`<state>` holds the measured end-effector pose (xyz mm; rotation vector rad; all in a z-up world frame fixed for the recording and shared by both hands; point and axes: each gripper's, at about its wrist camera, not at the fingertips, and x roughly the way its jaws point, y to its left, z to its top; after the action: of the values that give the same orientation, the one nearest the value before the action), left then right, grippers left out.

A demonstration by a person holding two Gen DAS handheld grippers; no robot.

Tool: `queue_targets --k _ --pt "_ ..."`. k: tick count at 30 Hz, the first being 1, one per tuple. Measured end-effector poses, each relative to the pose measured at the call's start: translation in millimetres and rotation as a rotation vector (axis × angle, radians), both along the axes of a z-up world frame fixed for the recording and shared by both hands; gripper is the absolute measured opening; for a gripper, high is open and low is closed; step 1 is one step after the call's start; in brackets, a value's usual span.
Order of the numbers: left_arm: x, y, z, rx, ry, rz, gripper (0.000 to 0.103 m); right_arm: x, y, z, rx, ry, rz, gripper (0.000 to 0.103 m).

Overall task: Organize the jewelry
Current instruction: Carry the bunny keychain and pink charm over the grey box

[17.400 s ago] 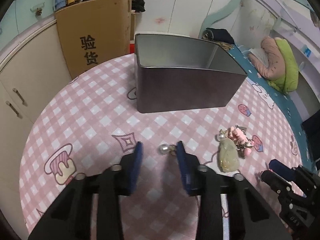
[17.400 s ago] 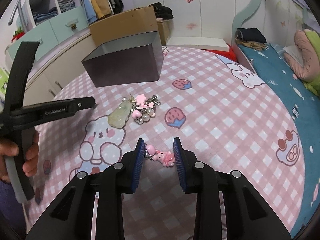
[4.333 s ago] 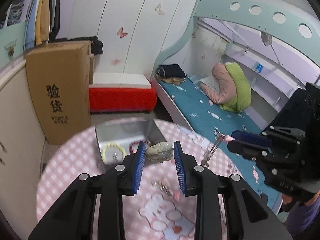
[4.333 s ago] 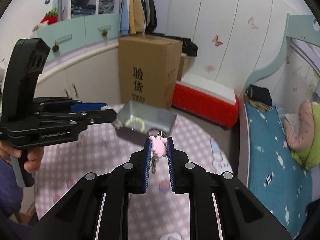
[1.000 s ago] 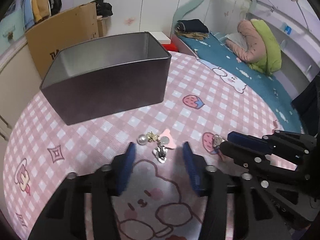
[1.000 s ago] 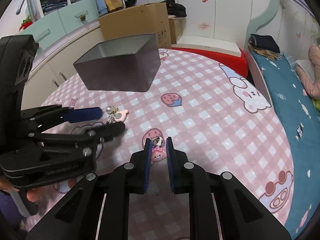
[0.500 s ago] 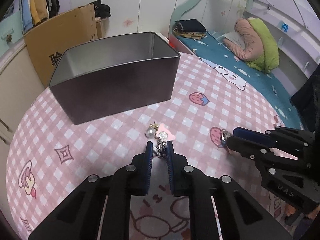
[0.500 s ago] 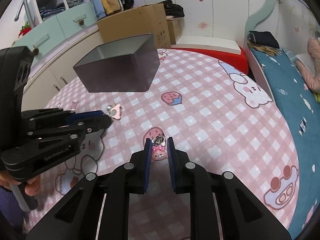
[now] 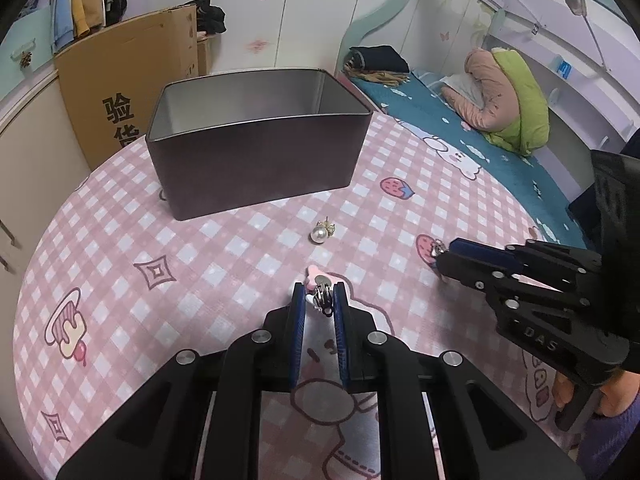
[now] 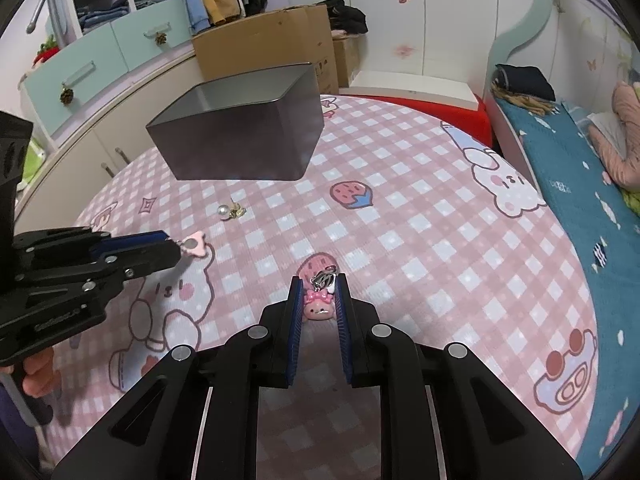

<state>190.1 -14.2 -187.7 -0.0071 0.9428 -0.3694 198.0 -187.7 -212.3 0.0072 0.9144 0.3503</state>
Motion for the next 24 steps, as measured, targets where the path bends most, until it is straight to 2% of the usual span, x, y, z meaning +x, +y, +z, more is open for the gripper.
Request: queue_targets --k 14,18,24 --pt "-1 7 9 -0.037 -0.012 -0.012 0.012 3 12 3 -0.047 -0.017 0.000 0.016" --pt "-1 10 21 -0.070 -0.025 -0.026 0.012 1 16 15 -0.044 -0.039 0.010 0.016" --pt "1 15 53 -0.096 -0.094 -0.040 0.012 4 22 44 -0.032 -0.095 0.023 0.016"
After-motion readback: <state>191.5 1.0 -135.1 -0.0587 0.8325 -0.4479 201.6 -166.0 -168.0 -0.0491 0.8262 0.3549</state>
